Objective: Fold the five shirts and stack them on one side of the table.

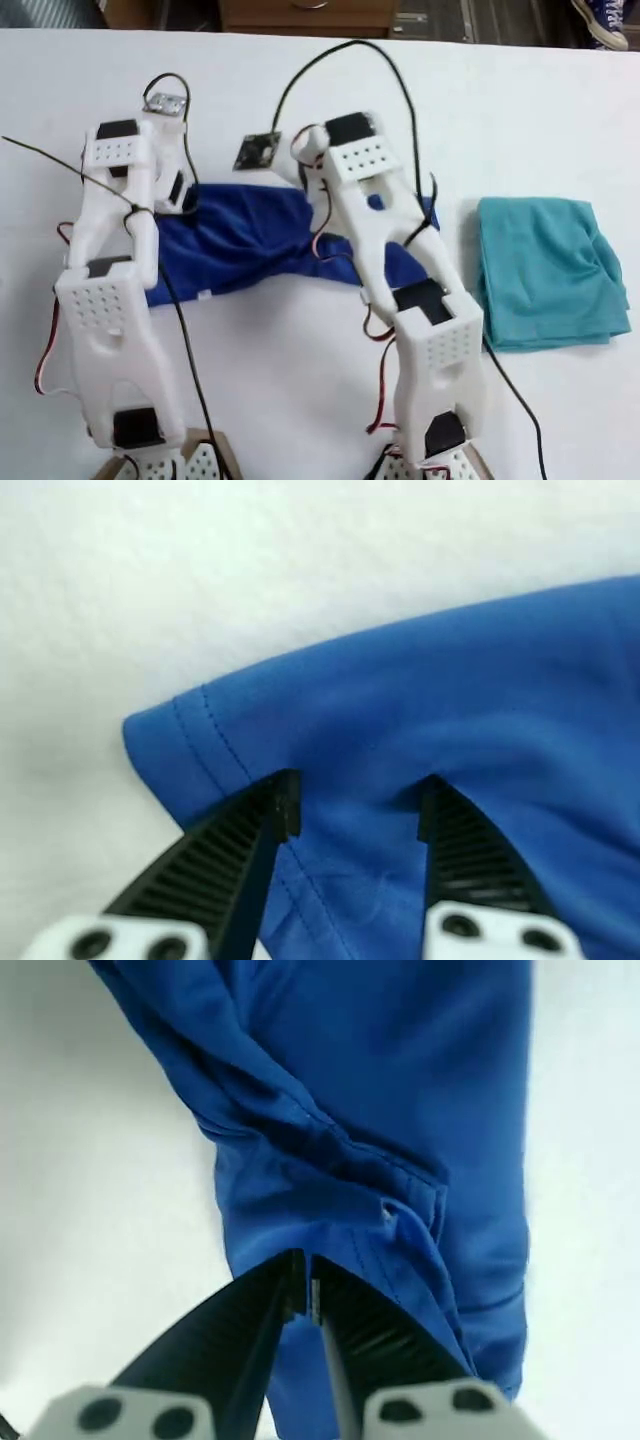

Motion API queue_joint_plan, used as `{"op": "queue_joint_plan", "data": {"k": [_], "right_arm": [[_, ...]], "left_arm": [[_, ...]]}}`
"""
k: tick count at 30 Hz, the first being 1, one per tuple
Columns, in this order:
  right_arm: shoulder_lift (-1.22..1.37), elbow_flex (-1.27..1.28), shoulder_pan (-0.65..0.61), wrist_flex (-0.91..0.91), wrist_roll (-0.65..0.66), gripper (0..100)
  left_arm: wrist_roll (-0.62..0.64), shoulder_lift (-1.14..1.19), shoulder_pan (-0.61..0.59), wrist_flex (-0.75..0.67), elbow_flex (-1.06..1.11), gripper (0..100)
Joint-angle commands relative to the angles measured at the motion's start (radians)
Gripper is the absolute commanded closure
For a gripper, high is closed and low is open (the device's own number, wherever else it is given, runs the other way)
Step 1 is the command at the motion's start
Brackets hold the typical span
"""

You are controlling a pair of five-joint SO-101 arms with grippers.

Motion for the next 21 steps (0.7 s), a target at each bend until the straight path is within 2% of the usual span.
{"op": "queue_joint_plan", "data": {"k": [1, 8, 14, 21], "right_arm": [[-0.07, 0.012, -0.053, -0.027, -0.041, 97.6], [-0.039, 0.103, -0.071, -0.216, -0.072, 97.6], [0.036, 0.12, -0.059, -0.237, -0.074, 97.6], [0.001, 0.1, -0.087, -0.271, -0.124, 97.6]], "left_arm": [[-0.002, 0.008, 0.008, -0.035, -0.013, 79], [-0.002, 0.008, 0.008, -0.034, -0.013, 79], [-0.002, 0.008, 0.008, -0.035, -0.013, 79], [-0.002, 0.008, 0.008, -0.035, -0.013, 79]]}}
